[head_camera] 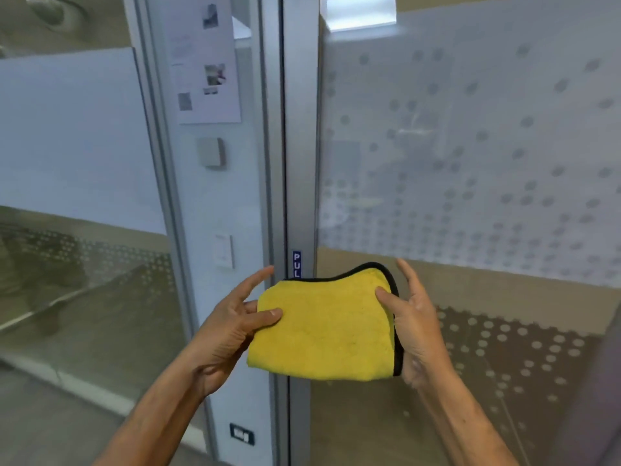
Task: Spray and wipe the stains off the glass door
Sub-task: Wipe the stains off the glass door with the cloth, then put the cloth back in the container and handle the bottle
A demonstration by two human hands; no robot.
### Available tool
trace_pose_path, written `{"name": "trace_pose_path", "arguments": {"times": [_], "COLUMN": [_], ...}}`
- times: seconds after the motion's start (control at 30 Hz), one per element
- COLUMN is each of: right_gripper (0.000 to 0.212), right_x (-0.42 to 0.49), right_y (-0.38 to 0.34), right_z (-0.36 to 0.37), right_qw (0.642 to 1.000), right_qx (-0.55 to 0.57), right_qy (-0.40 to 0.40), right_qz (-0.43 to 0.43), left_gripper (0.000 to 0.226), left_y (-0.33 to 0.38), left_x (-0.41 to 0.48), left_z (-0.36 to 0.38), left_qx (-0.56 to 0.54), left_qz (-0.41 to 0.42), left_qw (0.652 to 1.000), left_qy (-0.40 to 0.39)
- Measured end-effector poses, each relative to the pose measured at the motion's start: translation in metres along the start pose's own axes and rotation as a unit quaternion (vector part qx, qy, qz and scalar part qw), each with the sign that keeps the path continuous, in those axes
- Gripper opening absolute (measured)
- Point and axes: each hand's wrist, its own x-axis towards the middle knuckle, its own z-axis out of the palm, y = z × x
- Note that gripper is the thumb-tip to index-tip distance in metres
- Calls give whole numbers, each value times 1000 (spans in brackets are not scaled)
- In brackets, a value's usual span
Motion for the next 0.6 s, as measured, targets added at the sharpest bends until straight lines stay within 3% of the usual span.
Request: {"name": "trace_pose_path", "arguments": {"times": [0.07,0.2,0.3,0.33,0.47,0.6], "right_gripper": [62,30,19,22,77,79], "right_x": [-29,-74,-100,-108,-142,-182], "right_y": [0,-8,-14,-16,-17,-14], "right_z": [13,35,43,44,44,53], "right_qw": [999,998,995,993,973,955], "right_qx": [-29,-29,-49,-44,-54,-152], "right_qy": [-8,-49,-79,-101,-219,-255], "right_qz": [-14,35,37,40,53,6], "left_gripper": [72,66,62,61,60,68], "left_y": [-1,3,9,10,10,0], "left_x": [-26,-71,-104,-116,-172,-236], "left_z": [-22,-49,-63,-66,-76,-79], "left_qx": [-8,-5,20,18,25,138], "left_qz": [-3,10,42,50,109,157], "left_qw": [1000,1000,999,999,993,972], "left_qy": [-27,-17,-1,0,32,107]}}
